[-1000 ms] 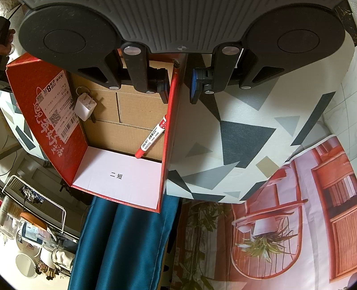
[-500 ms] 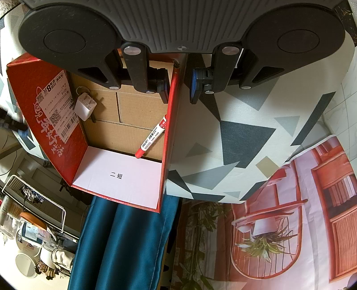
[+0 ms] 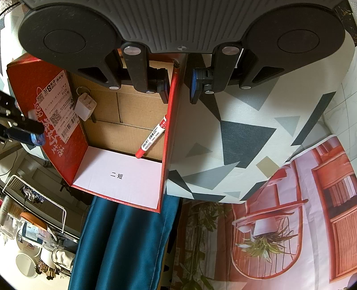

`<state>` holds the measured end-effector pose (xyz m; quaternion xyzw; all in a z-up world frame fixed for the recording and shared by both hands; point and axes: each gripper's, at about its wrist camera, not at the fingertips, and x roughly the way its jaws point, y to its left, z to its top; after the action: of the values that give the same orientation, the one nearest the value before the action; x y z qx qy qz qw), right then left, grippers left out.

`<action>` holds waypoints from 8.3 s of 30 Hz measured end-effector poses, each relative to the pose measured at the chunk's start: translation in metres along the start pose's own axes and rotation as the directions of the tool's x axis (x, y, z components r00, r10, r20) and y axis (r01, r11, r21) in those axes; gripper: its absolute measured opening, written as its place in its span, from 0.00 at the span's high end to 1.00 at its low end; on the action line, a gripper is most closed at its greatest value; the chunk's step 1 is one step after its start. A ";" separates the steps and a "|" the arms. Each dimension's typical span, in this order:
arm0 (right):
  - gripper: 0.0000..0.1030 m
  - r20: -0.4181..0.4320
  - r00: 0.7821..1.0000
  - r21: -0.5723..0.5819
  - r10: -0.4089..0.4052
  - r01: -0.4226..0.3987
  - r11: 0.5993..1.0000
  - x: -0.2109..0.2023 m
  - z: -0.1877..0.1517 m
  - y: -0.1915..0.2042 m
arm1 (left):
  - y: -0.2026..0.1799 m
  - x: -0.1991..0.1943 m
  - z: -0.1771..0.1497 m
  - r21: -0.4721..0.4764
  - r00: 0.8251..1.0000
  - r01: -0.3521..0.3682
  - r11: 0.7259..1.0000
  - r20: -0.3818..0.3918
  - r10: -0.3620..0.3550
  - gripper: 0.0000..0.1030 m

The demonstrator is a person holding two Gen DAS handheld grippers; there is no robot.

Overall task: Organize rigid objects
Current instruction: 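Carry the correction tape into the red box and open the right tool, then return the right tool to the table and grasp the gold card, then carry the gold card into the red box and release it, then move the right tool back and close it on the lavender case, then carry the lavender case into the red box and release it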

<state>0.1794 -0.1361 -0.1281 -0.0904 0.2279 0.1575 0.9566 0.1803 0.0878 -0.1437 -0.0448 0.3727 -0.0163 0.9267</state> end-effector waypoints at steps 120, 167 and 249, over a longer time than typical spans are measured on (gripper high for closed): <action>0.49 0.018 0.995 -0.138 -0.099 0.101 0.985 0.006 0.014 -0.062 | -0.005 0.001 0.000 0.012 1.000 -0.011 1.000 -0.002 0.011 0.79; 0.00 -0.101 0.948 0.350 -0.301 0.317 0.882 -0.010 -0.081 -0.145 | -0.006 0.004 -0.001 0.012 1.000 -0.022 1.000 -0.009 0.022 0.79; 0.19 -0.040 0.999 -0.244 0.014 -0.023 0.970 0.049 0.029 -0.042 | -0.004 0.009 0.001 -0.002 1.000 -0.016 1.000 -0.024 0.016 0.79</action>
<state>0.2467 -0.1558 -0.1211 -0.2083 0.2259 0.1916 0.9321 0.1870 0.0833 -0.1487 -0.0425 0.3842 -0.0092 0.9222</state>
